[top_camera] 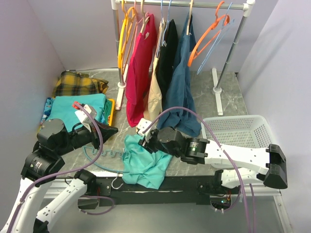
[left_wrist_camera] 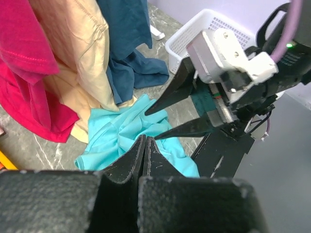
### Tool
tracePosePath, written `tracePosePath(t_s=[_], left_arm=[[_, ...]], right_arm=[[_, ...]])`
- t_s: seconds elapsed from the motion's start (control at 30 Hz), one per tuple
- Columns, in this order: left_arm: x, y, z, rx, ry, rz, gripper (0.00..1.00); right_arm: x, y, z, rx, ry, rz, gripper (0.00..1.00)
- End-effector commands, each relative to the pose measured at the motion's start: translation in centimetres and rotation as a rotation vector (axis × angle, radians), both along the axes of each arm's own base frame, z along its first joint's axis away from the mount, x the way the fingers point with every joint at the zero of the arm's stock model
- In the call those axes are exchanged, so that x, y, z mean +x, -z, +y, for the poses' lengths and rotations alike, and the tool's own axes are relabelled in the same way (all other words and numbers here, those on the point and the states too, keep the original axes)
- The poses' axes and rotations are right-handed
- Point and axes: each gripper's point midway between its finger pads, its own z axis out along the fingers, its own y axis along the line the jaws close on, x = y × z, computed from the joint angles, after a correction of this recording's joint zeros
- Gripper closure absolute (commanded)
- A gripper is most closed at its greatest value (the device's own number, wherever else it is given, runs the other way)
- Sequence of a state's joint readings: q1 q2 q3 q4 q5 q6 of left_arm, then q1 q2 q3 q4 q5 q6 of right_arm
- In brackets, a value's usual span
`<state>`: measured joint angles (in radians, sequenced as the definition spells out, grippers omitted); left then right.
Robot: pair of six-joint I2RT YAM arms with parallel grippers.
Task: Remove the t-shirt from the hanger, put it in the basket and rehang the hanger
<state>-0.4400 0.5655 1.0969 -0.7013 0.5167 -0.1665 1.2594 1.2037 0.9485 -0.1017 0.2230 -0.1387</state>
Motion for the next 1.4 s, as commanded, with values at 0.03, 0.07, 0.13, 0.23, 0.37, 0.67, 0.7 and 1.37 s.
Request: tracePosePath(t_s=[0.03,0.07,0.13,0.23,0.37,0.67,0.7,1.37], left_arm=[[0.9,-0.8,0.5,-0.018,-0.062,-0.027,0.99],[1.5,-0.9,1.0,-0.016,-0.103,-0.03,0.99],[1.8,-1.2,1.4,-0.023,-0.137,-0.032,0.99],[2.4,-1.2,2.1,-0.034,-0.203,-0.028,0.91],[2.9,-0.8,2.9,-0.039,-0.269,-0.007,0.66],[4.1,0.6,4.5,-0.03,-0.393,0.035,0.29],[4.2,0.7,4.6,-0.028,-0.401,0.038,0.28],[3.8,0.4,6.4,-0.026,-0.489,0.034,0.12]], right_arm=[[-2.6,-0.1,1.0,-0.024,-0.076,0.038,0.46],[-3.8,1.3,1.2,-0.069,-0.109,0.055,0.46],[-5.0,2.4,1.6,-0.098,-0.14,0.076,0.46],[-7.9,4.5,2.6,-0.131,-0.214,0.131,0.48],[-11.2,6.6,5.0,-0.146,-0.317,0.193,0.55],[-13.7,10.0,11.5,-0.2,-0.384,0.267,0.76],[-13.6,10.1,12.0,-0.2,-0.382,0.268,0.76],[-10.1,17.3,12.5,-0.331,-0.314,0.337,0.83]])
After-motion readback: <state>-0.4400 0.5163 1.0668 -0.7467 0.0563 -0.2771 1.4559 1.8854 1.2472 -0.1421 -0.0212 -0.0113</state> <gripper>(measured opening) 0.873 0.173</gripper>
